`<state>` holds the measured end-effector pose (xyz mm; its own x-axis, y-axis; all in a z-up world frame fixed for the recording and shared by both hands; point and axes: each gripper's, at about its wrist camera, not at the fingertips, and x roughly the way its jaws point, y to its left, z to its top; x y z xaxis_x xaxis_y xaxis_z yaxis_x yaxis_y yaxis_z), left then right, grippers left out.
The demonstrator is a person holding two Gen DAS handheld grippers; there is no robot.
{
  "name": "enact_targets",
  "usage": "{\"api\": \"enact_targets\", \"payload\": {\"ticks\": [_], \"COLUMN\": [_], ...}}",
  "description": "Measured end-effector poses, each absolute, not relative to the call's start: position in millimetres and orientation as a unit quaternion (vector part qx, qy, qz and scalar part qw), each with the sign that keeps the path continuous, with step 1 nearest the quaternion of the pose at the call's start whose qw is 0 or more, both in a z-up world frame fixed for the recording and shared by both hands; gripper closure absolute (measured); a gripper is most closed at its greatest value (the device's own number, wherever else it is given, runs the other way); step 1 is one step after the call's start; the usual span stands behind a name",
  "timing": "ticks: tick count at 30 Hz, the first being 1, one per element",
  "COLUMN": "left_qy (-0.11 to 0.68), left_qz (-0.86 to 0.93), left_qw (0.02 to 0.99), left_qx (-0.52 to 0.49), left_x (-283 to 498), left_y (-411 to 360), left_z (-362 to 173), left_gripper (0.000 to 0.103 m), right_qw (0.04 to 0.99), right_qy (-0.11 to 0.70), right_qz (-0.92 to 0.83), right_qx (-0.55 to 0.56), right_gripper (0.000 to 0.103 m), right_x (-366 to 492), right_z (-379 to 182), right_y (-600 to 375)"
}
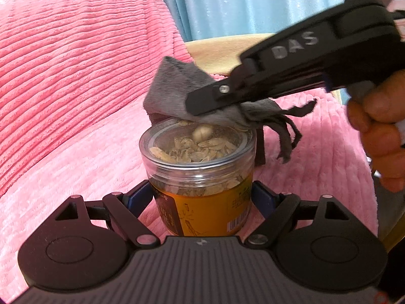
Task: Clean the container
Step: 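Wipe the grey cloth across the jar lid with the right gripper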
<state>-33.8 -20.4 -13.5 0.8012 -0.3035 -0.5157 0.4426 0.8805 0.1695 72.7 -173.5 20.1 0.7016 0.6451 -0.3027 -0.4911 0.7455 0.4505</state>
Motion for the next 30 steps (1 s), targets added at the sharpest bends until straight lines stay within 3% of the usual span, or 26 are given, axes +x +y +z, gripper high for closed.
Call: {"api": "enact_targets", "payload": {"ticks": [30], "left_qy": [0.244], "left_qz": [-0.202], "left_qw": [0.937], "left_qx": [0.149], "left_x": [-12], "left_y": [-10], "left_z": [-14], "left_gripper": [0.019], "right_qw": [0.904], "right_qy": [0.227], "right_qz": [0.314], "right_qx": [0.181], "right_gripper": [0.102], "right_x": [73], "right_z": [20], "right_y": [-171]}}
